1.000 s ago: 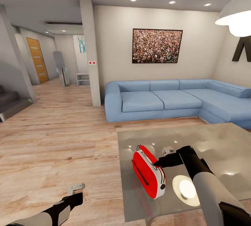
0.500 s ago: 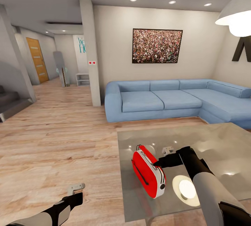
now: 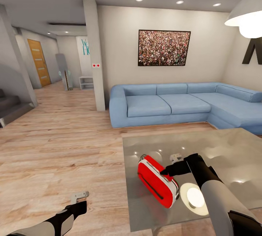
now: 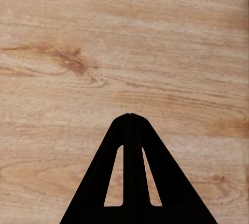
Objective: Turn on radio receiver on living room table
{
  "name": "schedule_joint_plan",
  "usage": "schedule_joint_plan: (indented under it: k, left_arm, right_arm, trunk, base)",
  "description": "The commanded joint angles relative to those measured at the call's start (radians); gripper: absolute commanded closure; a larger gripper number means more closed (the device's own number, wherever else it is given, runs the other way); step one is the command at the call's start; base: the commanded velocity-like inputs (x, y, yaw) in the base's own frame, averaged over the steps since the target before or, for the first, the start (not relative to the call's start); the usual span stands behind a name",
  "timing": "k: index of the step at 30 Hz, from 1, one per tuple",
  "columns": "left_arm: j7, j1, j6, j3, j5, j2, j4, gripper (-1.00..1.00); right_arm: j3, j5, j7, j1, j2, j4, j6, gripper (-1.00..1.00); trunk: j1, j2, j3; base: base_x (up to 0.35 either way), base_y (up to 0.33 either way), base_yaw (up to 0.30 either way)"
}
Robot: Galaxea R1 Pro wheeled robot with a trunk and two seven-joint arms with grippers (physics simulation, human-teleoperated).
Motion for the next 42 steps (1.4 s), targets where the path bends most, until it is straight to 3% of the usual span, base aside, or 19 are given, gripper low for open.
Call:
schedule_joint_plan:
  k: [1, 7, 34, 42]
  left_arm:
    - [0.000, 0.000, 0.000, 0.000, 0.000, 0.000, 0.000, 1.00]
    - [-0.001, 0.000, 0.002, -0.001, 0.000, -0.002, -0.001, 1.00]
    - [0.000, 0.000, 0.000, -0.003, -0.004, 0.009, -0.001, 1.00]
    - [0.001, 0.000, 0.001, -0.003, -0.004, 0.009, -0.002, 1.00]
  right_arm:
    - [0.000, 0.000, 0.000, 0.000, 0.000, 0.000, 0.000, -1.00]
    - [0.000, 0.001, 0.000, 0.000, 0.000, 0.001, 0.000, -1.00]
    - [-0.002, -0.001, -0.002, 0.000, 0.000, 0.002, 0.000, -1.00]
    - [-0.002, 0.001, -0.002, 0.000, 0.000, 0.002, 0.000, -1.00]
  trunk:
    - [0.000, 0.000, 0.000]
    - [0.000, 0.000, 0.000]
    - [-0.104, 0.189, 0.085]
    - [-0.134, 0.245, 0.110]
  base:
    - [0.000, 0.000, 0.000]
    - [0.000, 0.000, 0.000]
    - [-0.001, -0.001, 0.000]
    - [-0.181, -0.158, 0.000]
